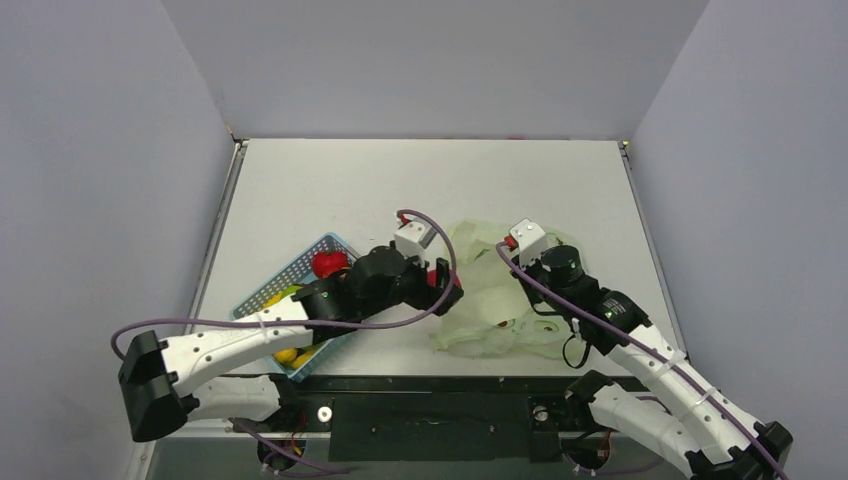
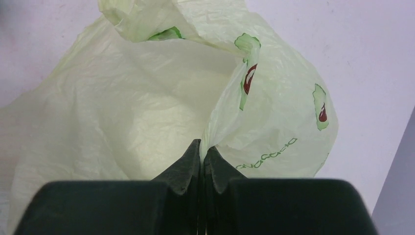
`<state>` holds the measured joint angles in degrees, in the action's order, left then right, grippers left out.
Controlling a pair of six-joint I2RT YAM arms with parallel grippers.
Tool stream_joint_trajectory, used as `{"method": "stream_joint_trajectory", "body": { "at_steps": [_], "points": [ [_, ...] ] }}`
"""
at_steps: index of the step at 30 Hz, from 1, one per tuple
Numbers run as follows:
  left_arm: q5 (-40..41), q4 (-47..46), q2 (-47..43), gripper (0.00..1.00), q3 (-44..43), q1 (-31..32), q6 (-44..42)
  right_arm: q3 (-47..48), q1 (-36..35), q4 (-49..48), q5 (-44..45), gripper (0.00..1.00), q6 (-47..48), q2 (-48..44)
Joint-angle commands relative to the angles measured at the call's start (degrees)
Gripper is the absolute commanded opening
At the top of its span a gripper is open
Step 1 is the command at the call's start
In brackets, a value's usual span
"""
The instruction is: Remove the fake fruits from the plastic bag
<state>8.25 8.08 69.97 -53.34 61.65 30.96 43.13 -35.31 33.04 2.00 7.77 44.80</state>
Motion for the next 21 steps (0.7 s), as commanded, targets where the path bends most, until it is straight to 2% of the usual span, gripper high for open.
{"method": "stream_joint_trajectory", "body": {
  "at_steps": [1,6,10,13,18,21],
  "points": [
    [2.2,6.3,-9.4,0.00,1.7,-3.7,0.8,2.6,-0.2,-4.6,10.0,0.00,-5.9,3.0],
    [2.4,14.8,-20.0,0.00,2.9,-12.6,0.2,6.4,0.8,-5.1,20.2,0.00,-13.4,9.4],
    [5.4,22.1,-24.1,0.00,1.9,-18.2,-2.0,10.1,3.3,-5.2,21.3,0.00,-15.8,13.9],
    [6.7,26.4,-24.5,0.00,1.3,-21.8,-2.6,12.9,5.4,-6.4,22.6,0.00,-15.6,16.2],
    [7.3,31.1,-21.7,0.00,0.2,-30.9,-1.2,18.1,7.6,-6.6,30.3,0.00,-12.8,22.5],
    [11.3,35.0,-20.7,0.00,-0.3,-34.5,2.2,22.1,9.1,-6.7,31.6,0.00,-11.9,26.4]
  ]
}}
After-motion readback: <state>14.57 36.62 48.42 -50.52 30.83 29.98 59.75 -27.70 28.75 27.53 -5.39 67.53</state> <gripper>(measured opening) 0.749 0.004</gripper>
